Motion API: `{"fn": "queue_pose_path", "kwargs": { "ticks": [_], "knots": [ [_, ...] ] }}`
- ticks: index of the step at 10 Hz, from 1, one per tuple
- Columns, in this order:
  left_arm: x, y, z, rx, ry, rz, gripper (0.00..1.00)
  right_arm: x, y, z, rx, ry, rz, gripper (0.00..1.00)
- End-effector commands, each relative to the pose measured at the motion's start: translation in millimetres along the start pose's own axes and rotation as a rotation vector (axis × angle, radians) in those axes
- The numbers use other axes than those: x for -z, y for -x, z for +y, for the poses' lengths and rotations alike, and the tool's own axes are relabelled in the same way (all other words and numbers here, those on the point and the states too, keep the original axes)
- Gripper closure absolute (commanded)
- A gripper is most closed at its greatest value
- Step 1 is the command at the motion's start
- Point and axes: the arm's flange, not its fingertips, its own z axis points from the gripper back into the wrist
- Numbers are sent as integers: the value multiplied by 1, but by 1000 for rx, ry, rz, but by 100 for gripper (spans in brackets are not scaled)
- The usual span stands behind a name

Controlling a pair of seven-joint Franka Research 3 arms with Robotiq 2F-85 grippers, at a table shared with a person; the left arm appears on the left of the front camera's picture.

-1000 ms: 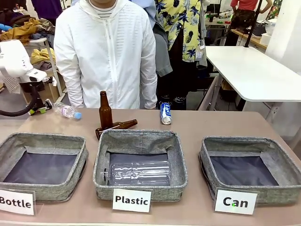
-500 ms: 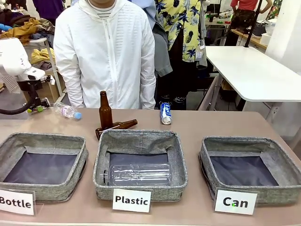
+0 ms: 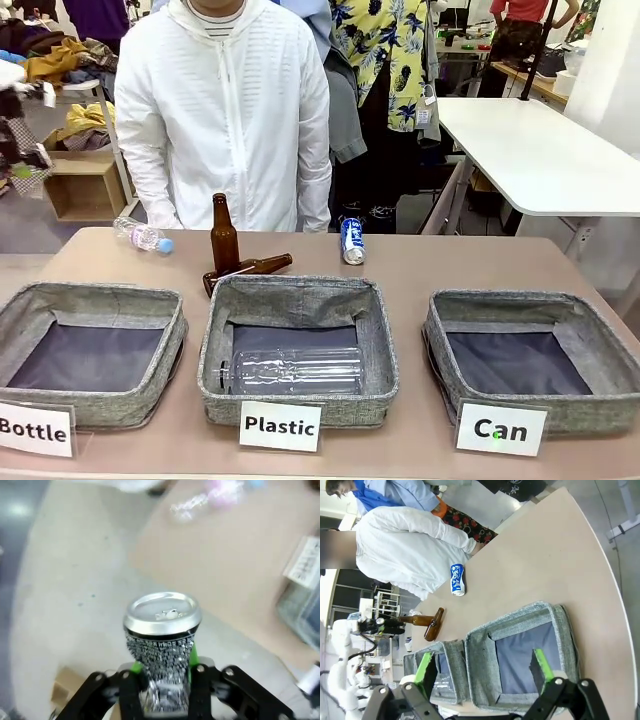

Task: Sort the can waste into the basket.
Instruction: Pick up the can waste from the table and place it in the right Fabric basket.

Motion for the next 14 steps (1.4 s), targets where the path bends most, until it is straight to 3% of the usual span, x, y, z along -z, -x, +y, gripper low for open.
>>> {"fn": "queue_pose_path", "kwargs": {
  "ticks": [1, 3, 5, 7, 9, 10, 14],
  "knots": [
    [10, 63, -136, 9, 169, -77, 100, 0, -3, 0, -20, -24, -11, 0],
    [15, 101, -215, 13, 164, -209, 100, 0, -3, 0, -20, -24, -11, 0],
    [22, 138, -263, 118, 120, -290, 100, 0, -3, 0, -20, -24, -11, 0],
    [23, 156, -273, 185, 148, -407, 100, 0, -3, 0, -20, -24, -11, 0],
    [18, 155, -260, 148, 167, -467, 100, 0, -3, 0, -20, -24, -11, 0],
    [29, 162, -282, 165, 164, -384, 100, 0, -3, 0, -20, -24, -11, 0],
    [29, 162, -282, 165, 164, -384, 100, 0, -3, 0, -20, -24, -11, 0]
  ]
}}
